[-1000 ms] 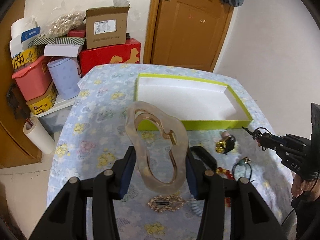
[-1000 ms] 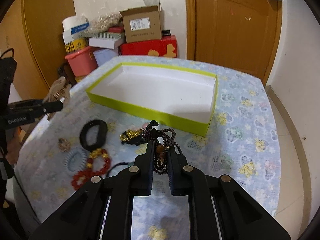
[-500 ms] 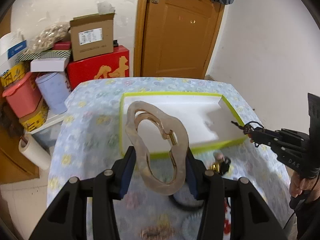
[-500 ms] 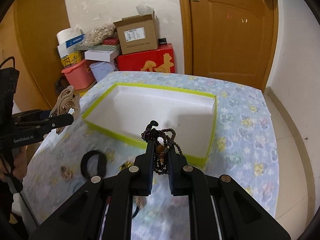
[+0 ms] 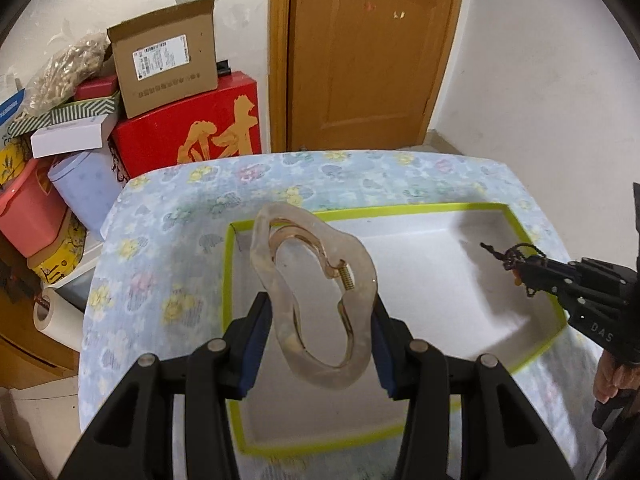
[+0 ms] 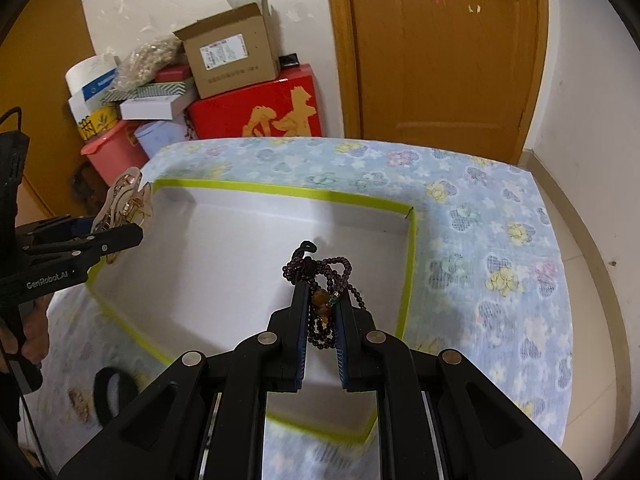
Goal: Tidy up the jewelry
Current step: 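Carry both items over the green tray and open both grippers to drop them, then move the left gripper to the gold rhinestone clip while the right gripper reaches the black hair tie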
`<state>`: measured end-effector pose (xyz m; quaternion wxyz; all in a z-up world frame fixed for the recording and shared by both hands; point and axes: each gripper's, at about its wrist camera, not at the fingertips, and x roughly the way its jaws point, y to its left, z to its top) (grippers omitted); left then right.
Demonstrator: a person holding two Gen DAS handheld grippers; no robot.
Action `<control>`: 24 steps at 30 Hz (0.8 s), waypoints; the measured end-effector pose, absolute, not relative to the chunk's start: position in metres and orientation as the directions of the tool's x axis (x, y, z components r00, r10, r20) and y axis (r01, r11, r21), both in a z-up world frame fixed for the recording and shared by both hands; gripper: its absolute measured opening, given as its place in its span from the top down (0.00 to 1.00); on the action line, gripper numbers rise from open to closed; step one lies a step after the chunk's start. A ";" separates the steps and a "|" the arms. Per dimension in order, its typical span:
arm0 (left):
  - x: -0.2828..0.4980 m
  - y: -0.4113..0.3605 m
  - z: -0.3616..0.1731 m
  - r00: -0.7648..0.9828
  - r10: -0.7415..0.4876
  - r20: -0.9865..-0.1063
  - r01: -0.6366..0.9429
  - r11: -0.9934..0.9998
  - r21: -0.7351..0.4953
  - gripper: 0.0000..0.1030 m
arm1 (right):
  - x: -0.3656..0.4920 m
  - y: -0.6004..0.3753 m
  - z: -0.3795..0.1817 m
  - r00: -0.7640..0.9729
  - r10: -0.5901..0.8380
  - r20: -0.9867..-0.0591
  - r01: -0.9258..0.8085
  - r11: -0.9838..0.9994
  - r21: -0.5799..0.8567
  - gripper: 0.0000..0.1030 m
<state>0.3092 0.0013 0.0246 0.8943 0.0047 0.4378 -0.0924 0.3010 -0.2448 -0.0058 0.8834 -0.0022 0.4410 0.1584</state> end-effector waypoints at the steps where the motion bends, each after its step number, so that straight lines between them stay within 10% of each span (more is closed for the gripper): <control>1: 0.312 0.001 0.022 0.597 -0.155 -0.787 0.166 0.984 -0.068 0.53 | 0.304 -0.246 -0.009 0.556 0.274 -0.785 -0.279 0.951 0.135 0.88; 24: 0.294 0.003 0.022 0.611 -0.138 -0.780 0.142 0.988 -0.064 0.45 | 0.277 -0.246 0.009 0.590 0.273 -0.760 -0.276 0.953 0.127 0.64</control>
